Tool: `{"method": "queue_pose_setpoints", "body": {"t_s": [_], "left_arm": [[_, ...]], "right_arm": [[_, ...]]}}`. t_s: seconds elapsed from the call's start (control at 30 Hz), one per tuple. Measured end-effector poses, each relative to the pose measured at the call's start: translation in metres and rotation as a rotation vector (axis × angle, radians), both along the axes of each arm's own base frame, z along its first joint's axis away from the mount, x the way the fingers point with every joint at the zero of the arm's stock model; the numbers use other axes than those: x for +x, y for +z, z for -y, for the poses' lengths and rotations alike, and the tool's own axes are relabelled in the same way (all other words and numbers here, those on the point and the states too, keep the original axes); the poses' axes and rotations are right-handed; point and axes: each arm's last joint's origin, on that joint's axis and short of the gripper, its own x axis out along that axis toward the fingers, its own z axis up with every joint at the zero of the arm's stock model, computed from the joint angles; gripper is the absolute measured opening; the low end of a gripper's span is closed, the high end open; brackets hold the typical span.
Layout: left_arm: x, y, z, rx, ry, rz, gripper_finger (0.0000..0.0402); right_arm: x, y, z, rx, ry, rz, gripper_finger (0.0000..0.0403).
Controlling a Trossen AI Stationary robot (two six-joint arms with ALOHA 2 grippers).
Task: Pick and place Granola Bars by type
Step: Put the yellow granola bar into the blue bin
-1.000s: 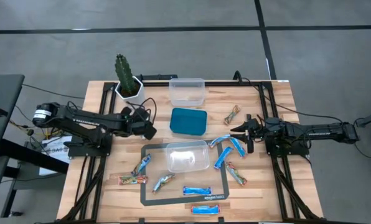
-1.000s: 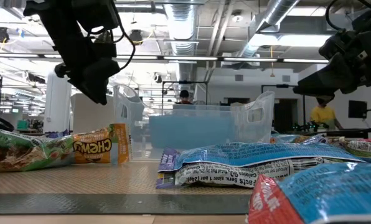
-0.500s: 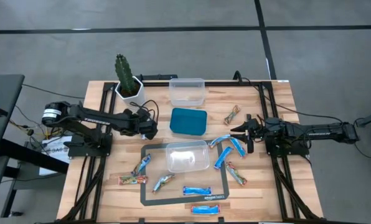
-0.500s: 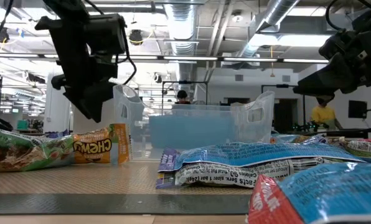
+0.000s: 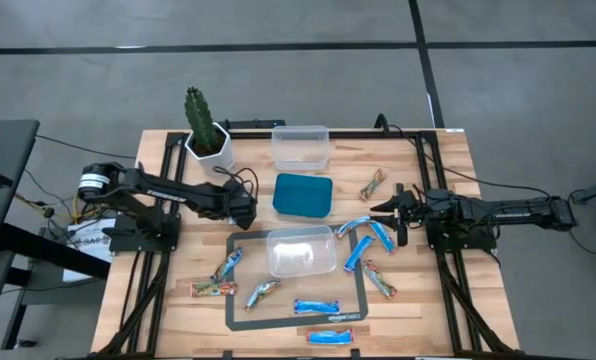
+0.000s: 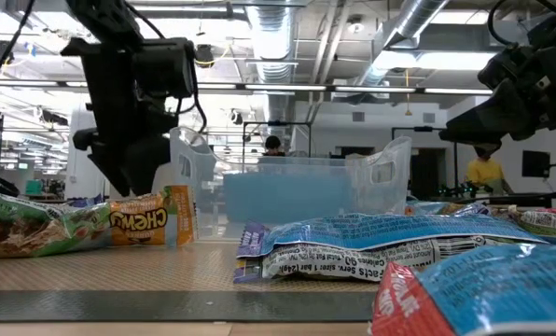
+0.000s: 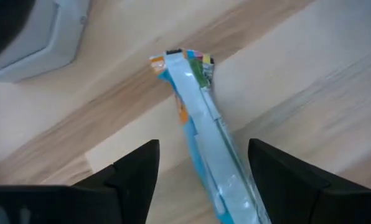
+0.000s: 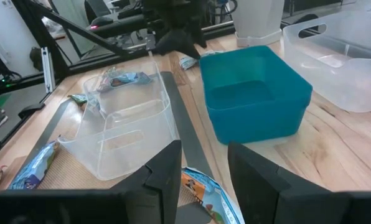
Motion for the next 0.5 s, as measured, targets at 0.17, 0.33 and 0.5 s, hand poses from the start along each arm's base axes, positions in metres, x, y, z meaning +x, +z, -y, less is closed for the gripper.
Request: {"method": "queue_pose_setpoints", "body": {"t_s": [0.17, 0.33, 0.5], "left_arm": [[0.008, -0.009, -0.001, -0.026, -0.007, 0.015, 0.023], [0.009, -0.013, -0.002, -0.042, -0.008, 0.011, 0.0214], [0.009, -0.013, -0.003, -0.043, -0.001, 0.011, 0.0183]], "right_arm": [[0.0, 0.0, 0.0, 0.0, 0.0, 0.0, 0.0124], [0.0, 0.0, 0.0, 0.0, 0.0, 0.0, 0.0124], [0.0, 0.0, 0.0, 0.0, 0.0, 0.0, 0.0124]]}}
